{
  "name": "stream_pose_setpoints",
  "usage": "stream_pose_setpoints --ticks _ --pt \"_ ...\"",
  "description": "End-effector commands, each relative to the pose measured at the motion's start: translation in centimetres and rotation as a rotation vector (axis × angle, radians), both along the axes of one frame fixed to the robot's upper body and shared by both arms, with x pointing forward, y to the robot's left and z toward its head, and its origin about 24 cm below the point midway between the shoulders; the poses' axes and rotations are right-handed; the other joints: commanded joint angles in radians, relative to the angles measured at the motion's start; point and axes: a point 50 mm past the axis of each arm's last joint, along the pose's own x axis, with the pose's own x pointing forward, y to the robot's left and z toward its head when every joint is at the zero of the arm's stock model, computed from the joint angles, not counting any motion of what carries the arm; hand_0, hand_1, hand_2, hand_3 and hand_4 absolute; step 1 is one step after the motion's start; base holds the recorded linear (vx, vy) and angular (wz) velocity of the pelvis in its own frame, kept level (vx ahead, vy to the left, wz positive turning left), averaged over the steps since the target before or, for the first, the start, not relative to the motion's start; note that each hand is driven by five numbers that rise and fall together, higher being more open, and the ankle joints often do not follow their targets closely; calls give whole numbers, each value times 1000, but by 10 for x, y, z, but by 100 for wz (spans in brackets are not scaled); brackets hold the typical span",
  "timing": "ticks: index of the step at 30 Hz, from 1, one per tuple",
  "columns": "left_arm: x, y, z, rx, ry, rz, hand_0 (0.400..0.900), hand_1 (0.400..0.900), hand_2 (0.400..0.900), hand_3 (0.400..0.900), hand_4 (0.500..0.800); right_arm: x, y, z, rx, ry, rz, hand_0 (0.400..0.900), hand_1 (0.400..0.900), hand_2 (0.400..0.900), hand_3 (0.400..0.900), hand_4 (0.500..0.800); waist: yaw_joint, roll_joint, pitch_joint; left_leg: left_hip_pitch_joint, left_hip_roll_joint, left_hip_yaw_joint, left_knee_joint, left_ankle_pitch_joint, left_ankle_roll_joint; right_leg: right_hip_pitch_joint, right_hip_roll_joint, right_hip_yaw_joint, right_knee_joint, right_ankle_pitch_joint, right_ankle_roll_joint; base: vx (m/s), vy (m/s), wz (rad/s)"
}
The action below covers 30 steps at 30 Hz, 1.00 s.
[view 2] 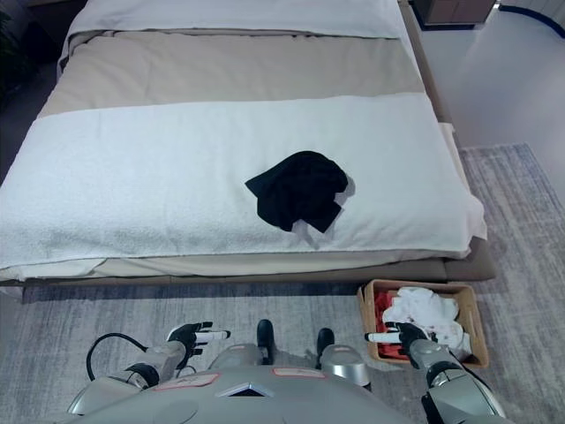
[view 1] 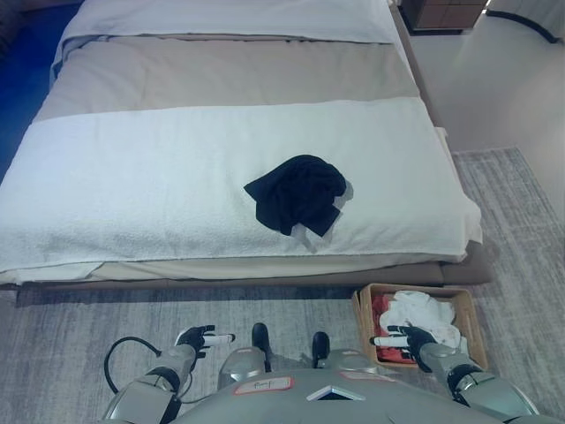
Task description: Put the clothes on the bed into the basket.
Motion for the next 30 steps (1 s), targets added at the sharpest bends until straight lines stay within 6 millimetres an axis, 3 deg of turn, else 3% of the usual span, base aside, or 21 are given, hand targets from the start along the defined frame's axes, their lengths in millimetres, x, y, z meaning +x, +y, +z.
stream_pose_setpoints --ticks 1,26,30 --pt "14 16 7 46 -14 0 900 900 900 900 800 4 -1 1 -8 -5 -5 900 900 900 900 800 1 -46 8 89 -27 23 5 -142 -12 1 -48 18 11 -52 62 0 0 0" --pt "11 17 6 49 -1 0 900 900 900 900 800 0 -2 0 -7 8 -10 900 900 900 900 800 -1 -46 7 92 -23 21 5 -142 -16 11 -48 11 6 -56 60 0 -3 1" --pt "19 18 9 54 -28 -7 900 900 900 900 800 1 -4 1 -11 0 -22 900 900 900 900 800 -7 -43 20 85 -15 19 5 -131 -23 -5 -41 7 40 -74 51 -23 -53 16"
